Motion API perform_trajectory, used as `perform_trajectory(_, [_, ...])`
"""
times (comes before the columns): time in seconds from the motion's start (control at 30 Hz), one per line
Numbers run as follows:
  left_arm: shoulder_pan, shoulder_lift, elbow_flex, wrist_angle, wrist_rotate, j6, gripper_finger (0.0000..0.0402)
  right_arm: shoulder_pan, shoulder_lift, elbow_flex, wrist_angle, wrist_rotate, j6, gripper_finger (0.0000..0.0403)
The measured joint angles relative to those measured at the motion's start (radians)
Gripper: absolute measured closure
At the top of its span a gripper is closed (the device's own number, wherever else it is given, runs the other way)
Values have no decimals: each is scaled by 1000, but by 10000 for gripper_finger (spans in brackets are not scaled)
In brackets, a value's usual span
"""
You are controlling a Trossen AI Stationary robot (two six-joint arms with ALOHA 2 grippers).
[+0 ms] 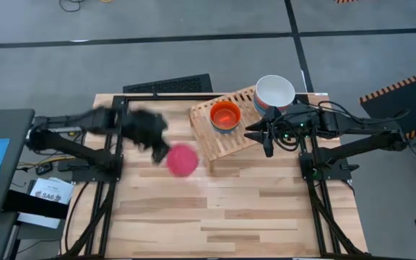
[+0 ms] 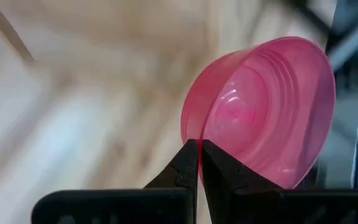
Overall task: Place and stack bowls onto a shelf
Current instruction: Stack the small red bowl on top of the small orange bowl on the shelf
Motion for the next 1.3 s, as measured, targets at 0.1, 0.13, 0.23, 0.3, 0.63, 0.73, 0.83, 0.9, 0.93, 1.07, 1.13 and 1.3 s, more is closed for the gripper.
perform_trajectory(0.1, [148,82,168,0,11,101,401,0,0,0,0,0,1,241])
perform_trajectory(0.13, [187,117,223,-1,19,142,401,0,0,0,0,0,1,241])
perform_trajectory(0.23, [280,233,389,0,36,234,401,0,0,0,0,0,1,241])
perform_trajectory(0.3, [322,310,490,0,42,287,401,0,0,0,2,0,1,241])
perform_trajectory(0.63, [398,624,788,-9,97,386,401,0,0,0,2,0,2,241])
perform_trajectory(0.73, [407,663,789,-10,97,386,401,0,0,0,1,0,3,241])
perform_trajectory(0.83, [418,692,789,-8,97,386,401,0,0,0,1,0,3,241])
perform_trajectory(0.9, [420,713,790,-4,106,393,401,0,0,0,1,-1,3,241])
perform_trajectory(0.93, [421,722,790,-3,117,402,401,0,0,0,1,-1,3,241])
perform_trajectory(1.07, [420,734,789,-1,141,442,401,0,0,0,0,-1,3,241])
perform_trajectory(1.13, [419,732,790,18,125,466,401,0,0,0,0,-1,3,241])
perform_trajectory(1.3, [423,721,791,47,145,463,372,0,0,0,0,-1,3,241])
